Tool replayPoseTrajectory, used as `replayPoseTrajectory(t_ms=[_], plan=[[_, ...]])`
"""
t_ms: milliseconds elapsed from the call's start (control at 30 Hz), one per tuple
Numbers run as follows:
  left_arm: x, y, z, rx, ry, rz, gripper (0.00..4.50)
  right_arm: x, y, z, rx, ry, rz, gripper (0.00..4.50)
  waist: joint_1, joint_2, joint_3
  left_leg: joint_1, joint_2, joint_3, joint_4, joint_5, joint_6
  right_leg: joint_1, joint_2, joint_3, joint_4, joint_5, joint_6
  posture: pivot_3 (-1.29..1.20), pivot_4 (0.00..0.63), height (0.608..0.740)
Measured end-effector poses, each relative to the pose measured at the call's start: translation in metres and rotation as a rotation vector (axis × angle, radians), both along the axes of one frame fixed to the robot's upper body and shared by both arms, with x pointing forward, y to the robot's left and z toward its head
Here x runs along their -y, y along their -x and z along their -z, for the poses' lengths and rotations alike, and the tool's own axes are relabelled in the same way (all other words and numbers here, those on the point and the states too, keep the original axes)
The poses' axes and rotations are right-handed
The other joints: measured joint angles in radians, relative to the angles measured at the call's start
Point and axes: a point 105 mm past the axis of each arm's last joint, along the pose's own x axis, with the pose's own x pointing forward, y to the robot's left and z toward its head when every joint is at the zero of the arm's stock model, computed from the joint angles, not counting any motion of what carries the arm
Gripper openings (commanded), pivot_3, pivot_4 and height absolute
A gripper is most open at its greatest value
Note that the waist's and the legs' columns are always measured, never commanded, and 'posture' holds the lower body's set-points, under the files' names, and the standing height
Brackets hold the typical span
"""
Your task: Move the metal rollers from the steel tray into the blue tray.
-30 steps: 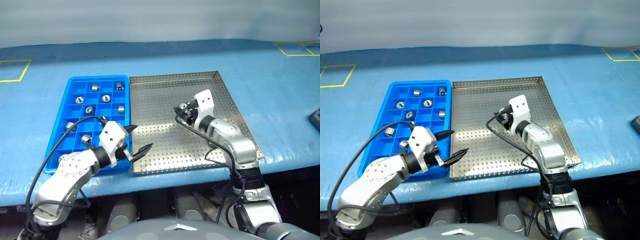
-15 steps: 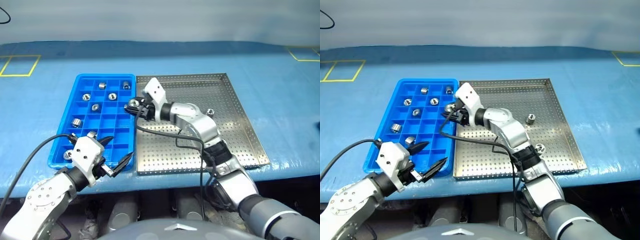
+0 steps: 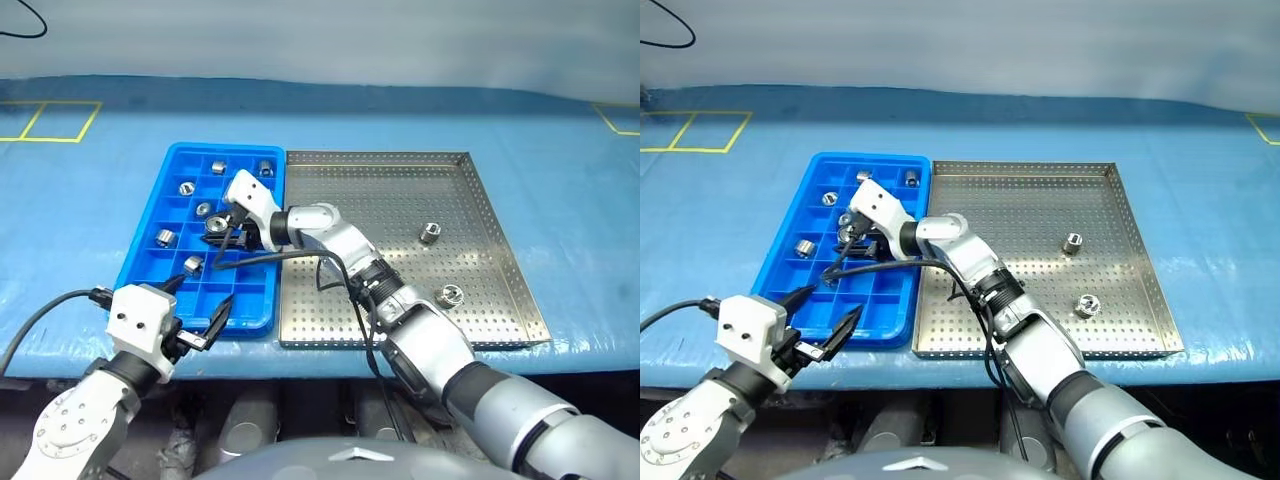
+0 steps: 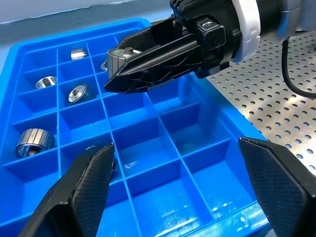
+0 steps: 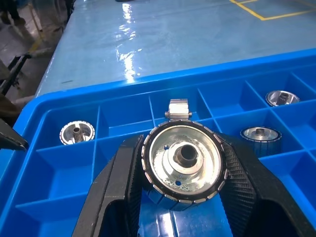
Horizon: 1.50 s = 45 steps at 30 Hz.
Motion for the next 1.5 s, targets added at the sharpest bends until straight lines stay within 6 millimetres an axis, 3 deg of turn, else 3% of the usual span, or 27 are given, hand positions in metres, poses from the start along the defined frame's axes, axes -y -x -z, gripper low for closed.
replayPoseTrajectory(t_ms=[367,833,1000,1267,1400,1500], plan=[[0.003,0.0,0.0,0.005,0.004,0.0,4.42,0.012,-0.021,0.017,-0.063,0.046,0.094,1.78,0.007,0.0,0.0,0.0,0.0,-0.005,-0.004,0.004,-0.006,0.001,0.002,-0.003,0.001,-0.002,-0.003,0.24,0.15,0.74],[0.005,-0.001,-0.001,0.011,0.007,0.008,4.42,0.01,-0.018,0.016,-0.07,0.049,0.053,1.78,0.009,0.0,0.0,0.0,0.001,-0.012,-0.015,0.009,-0.015,0.0,0.003,-0.009,0.0,-0.004,-0.007,0.26,0.15,0.74],[0.003,0.002,0.003,-0.007,0.004,-0.006,4.42,0.009,-0.017,0.016,-0.058,0.057,0.046,3.41,0.011,0.0,0.0,0.0,0.001,-0.014,-0.016,0.009,-0.015,0.0,0.003,-0.011,0.0,-0.005,-0.008,0.27,0.15,0.74],[0.004,0.002,0.004,-0.006,0.001,-0.013,4.42,0.01,-0.023,0.012,0.001,0.051,0.087,3.41,0.013,0.0,0.0,0.0,0.001,-0.017,-0.017,0.011,-0.018,0.001,0.005,-0.012,0.001,-0.005,-0.008,0.24,0.15,0.74],[0.015,-0.006,-0.004,0.037,0.015,0.044,4.42,0.012,-0.029,-0.015,0.087,-0.024,0.121,3.41,0.013,0.0,0.0,0.0,0.001,-0.019,-0.017,0.011,-0.019,0.001,0.005,-0.012,0.001,-0.005,-0.008,0.2,0.15,0.74],[0.032,-0.016,-0.015,0.1,0.035,0.13,4.42,0.04,-0.037,-0.031,0.185,-0.08,0.223,3.41,0.025,0.0,-0.001,0.0,0.0,-0.023,-0.016,0.013,-0.021,0.003,0.005,-0.015,0.0,-0.005,-0.007,0.15,0.15,0.74]])
